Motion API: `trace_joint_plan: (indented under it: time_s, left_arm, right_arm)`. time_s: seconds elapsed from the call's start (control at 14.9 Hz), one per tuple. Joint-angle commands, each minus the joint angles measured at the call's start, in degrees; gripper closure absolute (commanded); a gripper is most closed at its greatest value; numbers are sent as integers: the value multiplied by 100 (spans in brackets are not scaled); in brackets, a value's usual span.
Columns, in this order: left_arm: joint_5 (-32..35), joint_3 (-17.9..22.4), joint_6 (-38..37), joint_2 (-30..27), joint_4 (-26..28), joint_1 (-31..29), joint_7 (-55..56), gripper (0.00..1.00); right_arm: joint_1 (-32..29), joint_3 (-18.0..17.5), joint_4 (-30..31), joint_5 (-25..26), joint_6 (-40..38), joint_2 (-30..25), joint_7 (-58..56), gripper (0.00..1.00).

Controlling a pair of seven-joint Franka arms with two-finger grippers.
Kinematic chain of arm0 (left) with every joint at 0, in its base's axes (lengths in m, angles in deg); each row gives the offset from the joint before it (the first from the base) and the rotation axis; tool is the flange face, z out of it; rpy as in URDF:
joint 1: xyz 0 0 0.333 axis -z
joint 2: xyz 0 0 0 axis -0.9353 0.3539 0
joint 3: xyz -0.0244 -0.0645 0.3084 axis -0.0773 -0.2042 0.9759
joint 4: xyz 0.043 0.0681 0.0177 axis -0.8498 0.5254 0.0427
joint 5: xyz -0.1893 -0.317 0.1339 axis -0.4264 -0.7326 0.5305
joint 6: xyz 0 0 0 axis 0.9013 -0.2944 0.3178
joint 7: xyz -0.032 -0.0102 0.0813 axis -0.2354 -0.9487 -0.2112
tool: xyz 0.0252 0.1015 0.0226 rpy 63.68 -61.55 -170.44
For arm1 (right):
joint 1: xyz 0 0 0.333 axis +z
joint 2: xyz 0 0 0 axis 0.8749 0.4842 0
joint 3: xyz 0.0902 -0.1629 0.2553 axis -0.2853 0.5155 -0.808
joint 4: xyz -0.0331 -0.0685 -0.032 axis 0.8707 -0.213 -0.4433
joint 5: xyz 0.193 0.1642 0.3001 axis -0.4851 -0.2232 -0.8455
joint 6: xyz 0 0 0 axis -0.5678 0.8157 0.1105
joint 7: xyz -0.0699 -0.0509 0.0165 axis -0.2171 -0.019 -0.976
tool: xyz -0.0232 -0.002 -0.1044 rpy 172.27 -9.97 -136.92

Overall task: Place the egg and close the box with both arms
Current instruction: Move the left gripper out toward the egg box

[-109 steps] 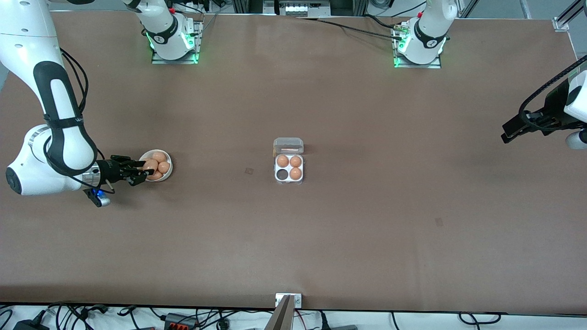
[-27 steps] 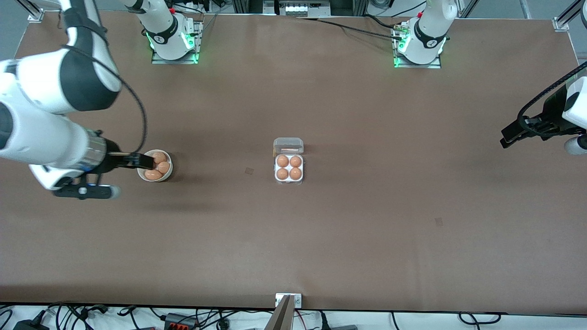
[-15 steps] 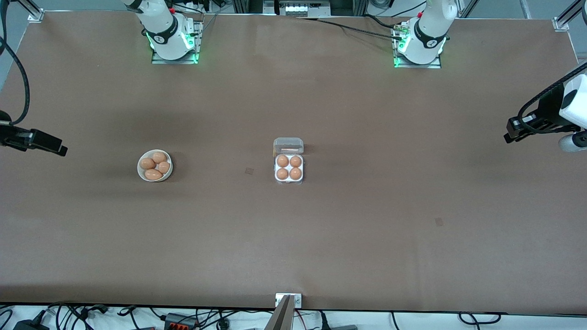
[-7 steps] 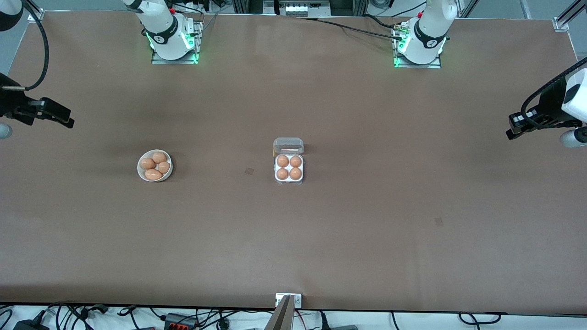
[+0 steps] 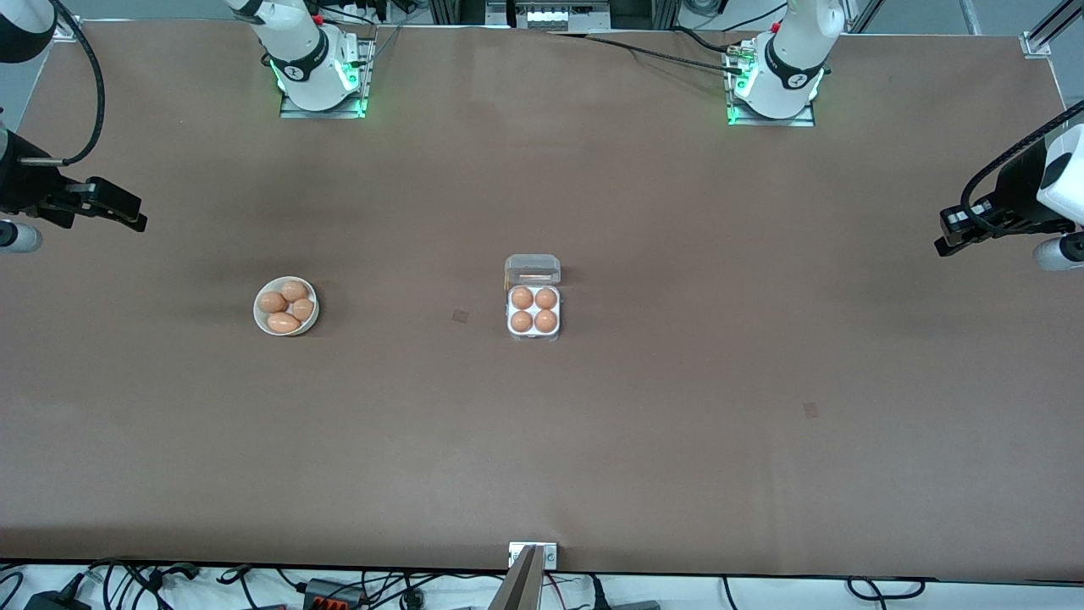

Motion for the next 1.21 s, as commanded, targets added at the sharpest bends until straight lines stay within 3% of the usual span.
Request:
trace_joint_plan:
  time_s: [0.0,0.4,0.67,0.94,1.14]
  left_arm:
    - [-73,38,-188,7,-102,-32,-24,100]
    - [-90,-119,-478,-2,-110,117,-15,100]
    - [-125,-742,-838,121,-496,187,-6,100]
    - [-1116,-972,-821,384,-506,344,799,100]
    - [-1242,-981,-786,832,-733,950,1031,100]
  right_arm:
    - [-7,-36,219,76,166,-231,-103,0]
    - [-24,8,131,24,113,-205,-94,0]
    - [-24,8,60,23,78,-196,-94,0]
    - [-15,-36,69,41,104,-196,-103,0]
    - [-15,-36,69,50,122,-187,-112,0]
